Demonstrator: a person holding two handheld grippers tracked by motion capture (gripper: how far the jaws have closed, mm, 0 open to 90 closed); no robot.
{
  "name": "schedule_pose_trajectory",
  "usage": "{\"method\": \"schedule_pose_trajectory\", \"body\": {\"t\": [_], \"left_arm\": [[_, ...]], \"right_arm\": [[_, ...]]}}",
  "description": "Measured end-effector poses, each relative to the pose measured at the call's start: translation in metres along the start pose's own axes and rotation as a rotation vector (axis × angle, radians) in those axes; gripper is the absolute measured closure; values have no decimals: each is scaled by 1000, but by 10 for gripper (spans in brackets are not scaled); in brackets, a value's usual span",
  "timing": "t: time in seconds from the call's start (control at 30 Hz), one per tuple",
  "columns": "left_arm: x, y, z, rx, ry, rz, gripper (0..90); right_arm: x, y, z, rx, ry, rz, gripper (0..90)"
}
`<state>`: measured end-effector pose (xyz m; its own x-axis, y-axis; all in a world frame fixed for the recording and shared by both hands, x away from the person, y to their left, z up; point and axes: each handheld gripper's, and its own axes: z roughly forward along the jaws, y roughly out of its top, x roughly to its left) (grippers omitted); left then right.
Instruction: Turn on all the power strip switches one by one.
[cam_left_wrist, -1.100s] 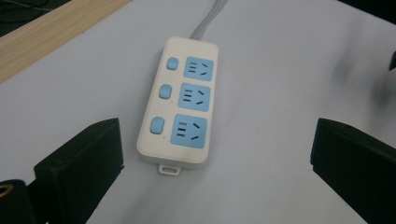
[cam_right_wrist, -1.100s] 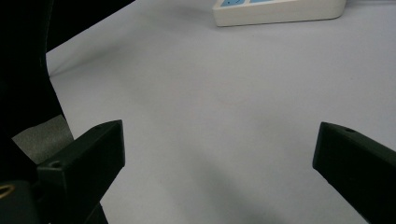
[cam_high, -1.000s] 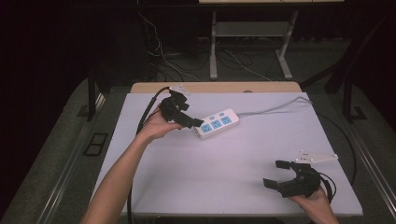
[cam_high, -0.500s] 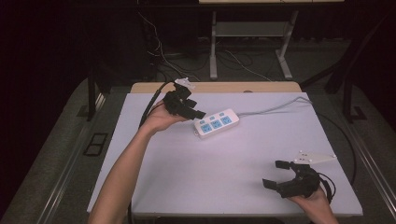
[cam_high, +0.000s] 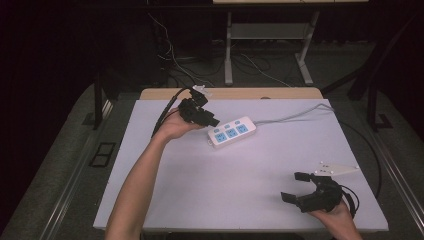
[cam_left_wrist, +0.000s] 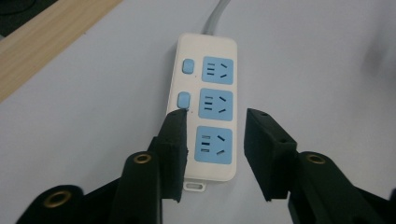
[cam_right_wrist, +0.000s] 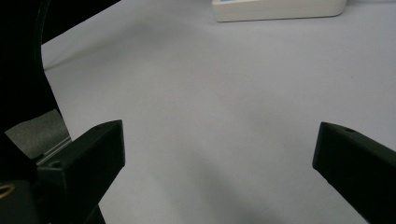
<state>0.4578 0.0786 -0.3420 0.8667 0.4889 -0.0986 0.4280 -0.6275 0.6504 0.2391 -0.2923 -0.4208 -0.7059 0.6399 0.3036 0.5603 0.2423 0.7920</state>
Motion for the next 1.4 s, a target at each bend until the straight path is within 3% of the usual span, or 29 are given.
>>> {"method": "schedule_pose_trajectory", "body": {"t": [0.33, 0.67, 0.9, 1.4], "left_arm": [[11, -5, 22, 35, -9, -29, 804], [21, -9, 38, 34, 19, -53, 886], [26, -14, 48, 20, 46, -69, 888], [23, -21, 63, 38, 31, -78, 888]], "right_arm": [[0, 0, 0, 7, -4, -2, 21], [1, 0, 1, 12, -3, -7, 21], [0, -1, 1, 17, -3, -9, 21], [1, -1, 3, 27, 0, -23, 22]]}}
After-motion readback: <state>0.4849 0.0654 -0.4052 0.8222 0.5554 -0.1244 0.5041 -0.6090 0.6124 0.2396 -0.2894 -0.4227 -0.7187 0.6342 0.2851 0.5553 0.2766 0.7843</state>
